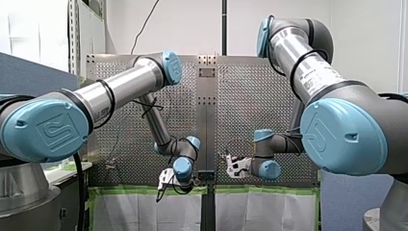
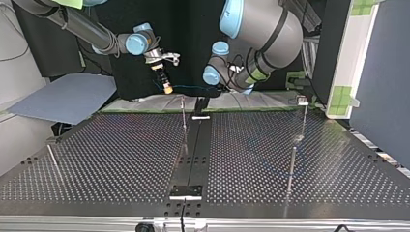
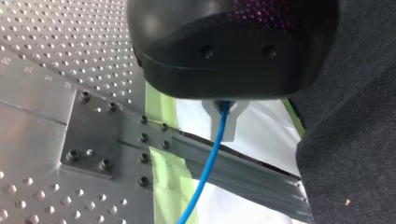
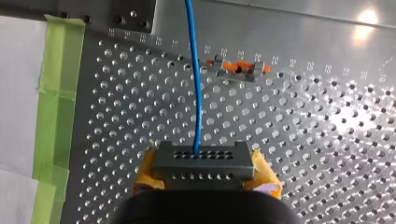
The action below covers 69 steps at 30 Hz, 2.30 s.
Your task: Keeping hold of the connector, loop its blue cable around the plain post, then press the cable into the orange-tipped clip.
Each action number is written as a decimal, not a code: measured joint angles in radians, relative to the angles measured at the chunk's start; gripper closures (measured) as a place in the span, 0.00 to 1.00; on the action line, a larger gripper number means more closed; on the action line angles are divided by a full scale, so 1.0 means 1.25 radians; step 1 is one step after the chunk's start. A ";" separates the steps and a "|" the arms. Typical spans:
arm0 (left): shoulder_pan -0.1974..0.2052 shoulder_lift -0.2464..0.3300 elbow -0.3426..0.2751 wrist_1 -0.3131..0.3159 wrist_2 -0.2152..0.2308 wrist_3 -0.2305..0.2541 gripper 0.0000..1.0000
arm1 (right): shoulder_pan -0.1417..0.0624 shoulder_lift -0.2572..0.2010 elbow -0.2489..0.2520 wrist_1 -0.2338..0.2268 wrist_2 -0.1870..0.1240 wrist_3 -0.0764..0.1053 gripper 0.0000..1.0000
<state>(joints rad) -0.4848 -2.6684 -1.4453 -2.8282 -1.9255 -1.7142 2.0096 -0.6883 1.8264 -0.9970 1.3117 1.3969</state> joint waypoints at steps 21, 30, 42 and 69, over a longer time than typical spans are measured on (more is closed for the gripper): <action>-0.052 0.056 -0.060 0.123 -0.053 -0.009 1.00 | -0.023 0.000 0.000 0.008 0.000 0.005 1.00; -0.079 0.121 -0.085 0.148 -0.120 -0.014 1.00 | -0.036 0.000 0.000 0.010 -0.001 0.007 1.00; -0.118 0.146 -0.095 0.155 -0.180 -0.010 1.00 | -0.060 0.000 -0.003 0.010 -0.003 0.008 1.00; -0.180 0.145 -0.058 0.154 -0.190 -0.011 1.00 | -0.100 0.000 -0.006 0.022 -0.012 0.008 1.00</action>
<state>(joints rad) -0.7103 -2.4866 -1.5182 -2.6354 -2.1630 -1.7284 1.8842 -0.6884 1.8187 -0.9694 1.2973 1.4065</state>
